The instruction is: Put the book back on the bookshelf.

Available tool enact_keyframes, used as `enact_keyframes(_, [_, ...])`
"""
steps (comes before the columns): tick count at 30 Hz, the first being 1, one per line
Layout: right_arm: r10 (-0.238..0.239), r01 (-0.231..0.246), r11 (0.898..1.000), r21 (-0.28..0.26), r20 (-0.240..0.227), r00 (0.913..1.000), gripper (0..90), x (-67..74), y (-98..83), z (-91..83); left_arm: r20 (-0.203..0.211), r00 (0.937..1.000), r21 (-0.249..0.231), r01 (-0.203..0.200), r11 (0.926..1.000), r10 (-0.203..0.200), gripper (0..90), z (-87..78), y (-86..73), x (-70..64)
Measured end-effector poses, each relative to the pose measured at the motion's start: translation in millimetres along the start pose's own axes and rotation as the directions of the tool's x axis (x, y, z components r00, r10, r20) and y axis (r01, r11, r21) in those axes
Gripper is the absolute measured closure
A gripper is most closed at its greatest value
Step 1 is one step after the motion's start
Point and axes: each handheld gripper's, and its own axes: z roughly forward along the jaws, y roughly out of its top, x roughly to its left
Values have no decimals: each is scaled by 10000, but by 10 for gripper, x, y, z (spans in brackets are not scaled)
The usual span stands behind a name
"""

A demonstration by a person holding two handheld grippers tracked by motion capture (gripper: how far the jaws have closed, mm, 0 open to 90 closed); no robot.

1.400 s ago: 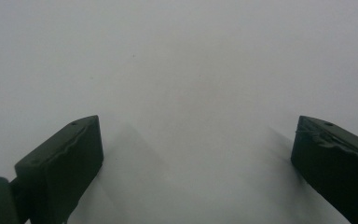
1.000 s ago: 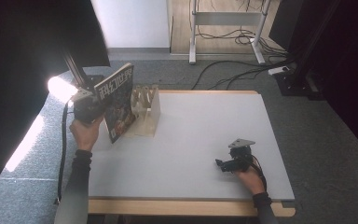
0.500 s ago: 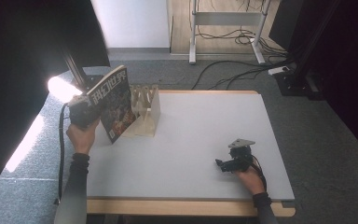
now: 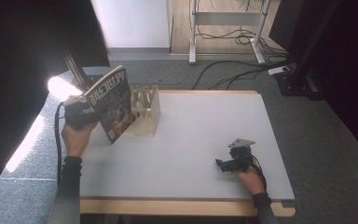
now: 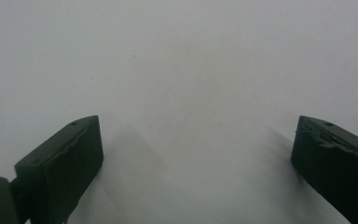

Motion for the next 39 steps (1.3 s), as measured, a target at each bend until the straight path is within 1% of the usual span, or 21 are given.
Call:
enact_keyframes(2, [-16,16,10000,-6,0,10000,14,-1,0,0,134,9999,58,86,9999,-86,179,-54,4,10])
enact_keyframes(3, [-17,17,10000,-4,1,10000,14,-1,1,0,168,9998,85,106,9999,-107,148,-74,6,12])
enact_keyframes(6, [-16,16,10000,-5,1,10000,14,-1,1,1,366,9993,168,116,9998,-122,143,-180,14,6])
enact_keyframes(8, [-21,21,10000,-7,7,10000,14,-1,0,0,573,9983,166,132,9998,-141,136,-250,18,-6])
enact_keyframes(9, [-16,16,10000,-5,6,10000,14,-1,0,0,689,9976,185,73,9998,-86,123,-284,19,-17])
enact_keyframes(13, [-12,12,10000,6,0,10000,14,-1,1,0,824,9963,385,-296,9988,263,91,-405,14,-90])
enact_keyframes(14, [3,-3,10000,10,3,10000,14,1,1,0,876,9957,431,-331,9985,292,80,-430,10,-110])
enact_keyframes(16, [-3,3,10000,7,3,10000,14,1,0,0,1032,9938,470,-459,9978,409,65,-477,-1,-154])
enact_keyframes(18, [-5,5,10000,6,5,10000,14,0,1,0,1093,9927,468,-563,9973,509,50,-513,-10,-199])
enact_keyframes(21, [-2,2,10000,6,8,10000,14,1,1,0,1295,9887,482,-823,9954,755,21,-564,-18,-293])
enact_keyframes(24, [-3,3,10000,8,8,10000,14,1,1,0,1560,9822,479,-1134,9924,1047,0,-579,-21,-403])
enact_keyframes(27, [-7,7,10000,7,11,10000,14,1,1,0,1878,9737,355,-1380,9898,1290,0,-569,-27,-511])
enact_keyframes(28, [-5,5,10000,6,11,10000,14,1,1,0,1878,9737,355,-1380,9898,1290,0,-569,-27,-511])
enact_keyframes(29, [-12,12,10000,15,5,10000,14,0,2,-1,2103,9667,316,-1561,9872,1461,0,-546,-32,-585])
enact_keyframes(31, [-9,9,10000,8,11,10000,14,1,1,0,2288,9601,302,-1719,9846,1606,0,-516,-44,-661])
enact_keyframes(32, [-6,6,10000,6,10,10000,14,1,1,0,2444,9551,319,-1807,9830,1676,0,-491,-54,-706])
enact_keyframes(33, [-7,7,10000,5,10,10000,14,1,1,0,2551,9516,351,-1862,9819,1714,0,-470,-65,-743])
enact_keyframes(36, [7,-7,10000,8,13,10000,14,2,1,-1,2794,9404,431,-2142,9758,1941,0,-394,-109,-852])
enact_keyframes(39, [4,-4,10000,6,15,10000,14,2,1,-1,3048,9300,531,-2318,9713,2053,0,-303,-168,-949])
